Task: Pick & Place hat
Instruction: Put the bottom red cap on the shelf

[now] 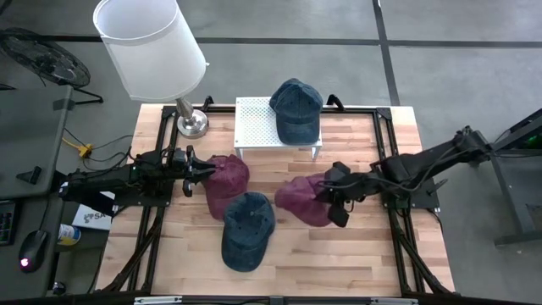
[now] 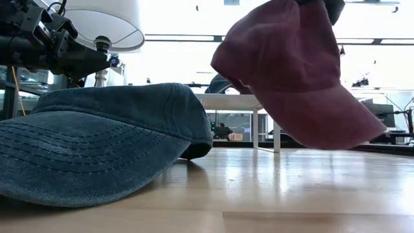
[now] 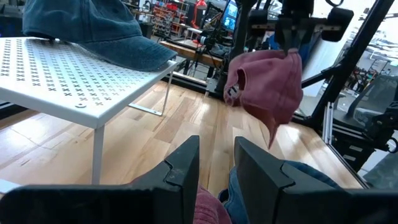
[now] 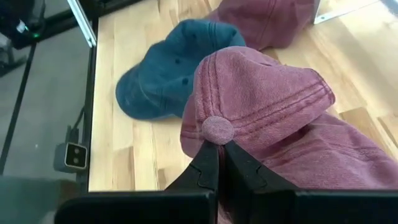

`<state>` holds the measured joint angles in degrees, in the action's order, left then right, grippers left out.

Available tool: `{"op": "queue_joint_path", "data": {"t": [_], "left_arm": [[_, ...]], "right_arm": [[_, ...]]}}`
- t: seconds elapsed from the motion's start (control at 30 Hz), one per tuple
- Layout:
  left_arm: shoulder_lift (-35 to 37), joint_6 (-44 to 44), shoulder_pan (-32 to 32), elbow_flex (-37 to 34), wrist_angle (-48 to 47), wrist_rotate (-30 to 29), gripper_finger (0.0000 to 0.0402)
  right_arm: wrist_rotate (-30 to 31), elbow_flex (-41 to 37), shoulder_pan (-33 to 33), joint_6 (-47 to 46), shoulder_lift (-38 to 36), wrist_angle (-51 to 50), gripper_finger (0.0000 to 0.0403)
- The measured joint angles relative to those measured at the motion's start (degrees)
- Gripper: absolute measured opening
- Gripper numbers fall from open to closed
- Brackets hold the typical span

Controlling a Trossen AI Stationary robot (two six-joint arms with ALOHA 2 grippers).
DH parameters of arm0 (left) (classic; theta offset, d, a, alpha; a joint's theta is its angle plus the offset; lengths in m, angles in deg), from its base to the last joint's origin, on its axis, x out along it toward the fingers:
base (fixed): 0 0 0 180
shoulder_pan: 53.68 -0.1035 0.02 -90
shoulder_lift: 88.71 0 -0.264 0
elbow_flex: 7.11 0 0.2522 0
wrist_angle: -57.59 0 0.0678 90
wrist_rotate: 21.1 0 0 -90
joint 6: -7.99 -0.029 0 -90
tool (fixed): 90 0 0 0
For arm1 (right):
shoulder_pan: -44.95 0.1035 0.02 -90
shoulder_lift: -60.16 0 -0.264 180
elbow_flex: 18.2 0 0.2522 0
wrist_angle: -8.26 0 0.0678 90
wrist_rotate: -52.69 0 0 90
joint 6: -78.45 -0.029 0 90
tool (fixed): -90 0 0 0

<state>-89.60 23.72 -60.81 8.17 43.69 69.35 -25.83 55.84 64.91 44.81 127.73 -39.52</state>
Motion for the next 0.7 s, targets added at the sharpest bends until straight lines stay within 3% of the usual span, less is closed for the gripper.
{"op": "queue_joint_path", "data": {"t": [0.33, 0.7], "left_arm": [[0.02, 0.0, 0.02, 0.02, 0.0, 0.02, 0.0101], [0.0, 0.0, 0.01, 0.0, 0.0, -0.01, 0.0101]], "right_arm": [[1.4, 0.0, -0.5, -2.72, -0.95, -0.02, 0.0], [4.71, 0.02, -0.85, -12.38, -0.82, -0.02, 0.0]]}}
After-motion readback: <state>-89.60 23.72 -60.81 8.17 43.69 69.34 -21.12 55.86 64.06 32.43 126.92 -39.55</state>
